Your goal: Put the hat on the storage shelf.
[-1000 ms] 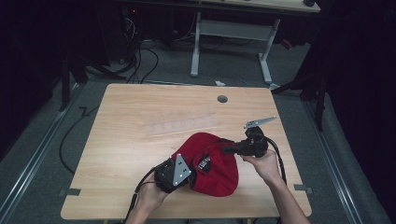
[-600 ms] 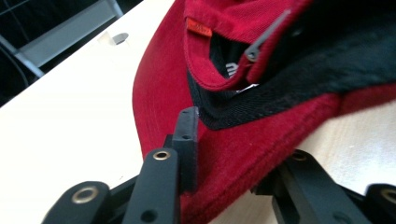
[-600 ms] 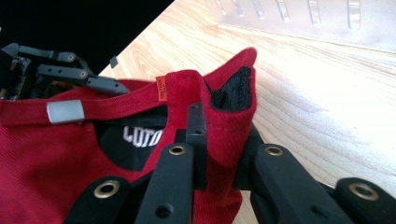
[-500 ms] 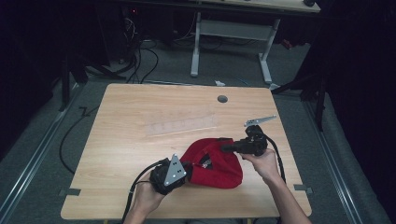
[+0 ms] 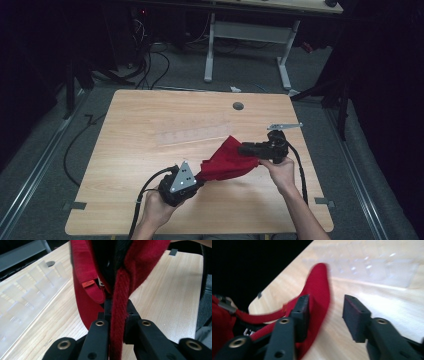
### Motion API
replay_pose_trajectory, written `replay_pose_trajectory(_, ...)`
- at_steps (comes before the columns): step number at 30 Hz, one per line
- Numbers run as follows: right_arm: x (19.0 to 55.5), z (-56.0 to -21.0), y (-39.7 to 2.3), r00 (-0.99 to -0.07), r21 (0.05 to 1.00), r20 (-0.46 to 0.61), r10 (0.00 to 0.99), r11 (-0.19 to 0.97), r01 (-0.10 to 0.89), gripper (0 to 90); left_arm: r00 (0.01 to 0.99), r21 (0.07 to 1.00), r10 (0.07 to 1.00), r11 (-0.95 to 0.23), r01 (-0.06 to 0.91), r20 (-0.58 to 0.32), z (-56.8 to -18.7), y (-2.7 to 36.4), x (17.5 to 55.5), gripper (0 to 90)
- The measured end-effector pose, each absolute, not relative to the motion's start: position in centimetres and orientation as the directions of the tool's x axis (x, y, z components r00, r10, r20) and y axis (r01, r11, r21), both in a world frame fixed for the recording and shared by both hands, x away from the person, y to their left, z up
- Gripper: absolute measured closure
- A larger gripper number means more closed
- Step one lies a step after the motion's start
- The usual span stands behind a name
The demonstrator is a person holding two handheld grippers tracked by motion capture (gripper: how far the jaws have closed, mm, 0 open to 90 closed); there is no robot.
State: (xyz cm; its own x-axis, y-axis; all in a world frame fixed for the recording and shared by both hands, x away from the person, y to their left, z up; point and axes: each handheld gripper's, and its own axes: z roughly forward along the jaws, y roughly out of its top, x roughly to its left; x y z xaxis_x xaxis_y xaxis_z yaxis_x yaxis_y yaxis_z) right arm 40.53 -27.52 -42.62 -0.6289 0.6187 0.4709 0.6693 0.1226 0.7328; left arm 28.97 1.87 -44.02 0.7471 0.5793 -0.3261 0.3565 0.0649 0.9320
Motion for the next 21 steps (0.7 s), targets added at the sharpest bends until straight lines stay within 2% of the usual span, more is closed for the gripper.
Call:
replay_pose_trajectory(6, 40.1, -42.0, -29.2, -0.594, 0.771, 0.43, 0.68, 0.066, 0.634, 44.0, 0.723, 0.927, 0.6, 0.09, 0.365, -0.343, -44.0, 2.8, 29.3, 85.1)
replay_pose_trajectory(12, 39.5, -42.5, -30.6, -0.553, 0.788, 0.395, 0.733, 0.038, 0.614, 44.4, 0.667, 0.909, 0.633, 0.16, 0.384, -0.393, -43.8, 4.6, 30.2, 85.0)
replay_pose_trajectory(15, 39.2, -43.8, -30.7, -0.524, 0.778, 0.345, 0.779, 0.075, 0.624, 45.6, 0.645, 0.902, 0.641, 0.196, 0.386, -0.415, -43.5, 5.2, 30.6, 85.0)
replay_pose_trajectory(16, 39.1, -44.7, -30.4, -0.514, 0.765, 0.298, 0.804, 0.121, 0.632, 45.7, 0.634, 0.897, 0.644, 0.214, 0.387, -0.428, -43.3, 5.4, 31.0, 85.0)
replay_pose_trajectory(21, 38.6, -46.9, -29.7, -0.499, 0.758, 0.232, 0.835, 0.166, 0.631, 45.3, 0.617, 0.896, 0.66, 0.224, 0.383, -0.429, -43.0, 5.7, 31.7, 85.0)
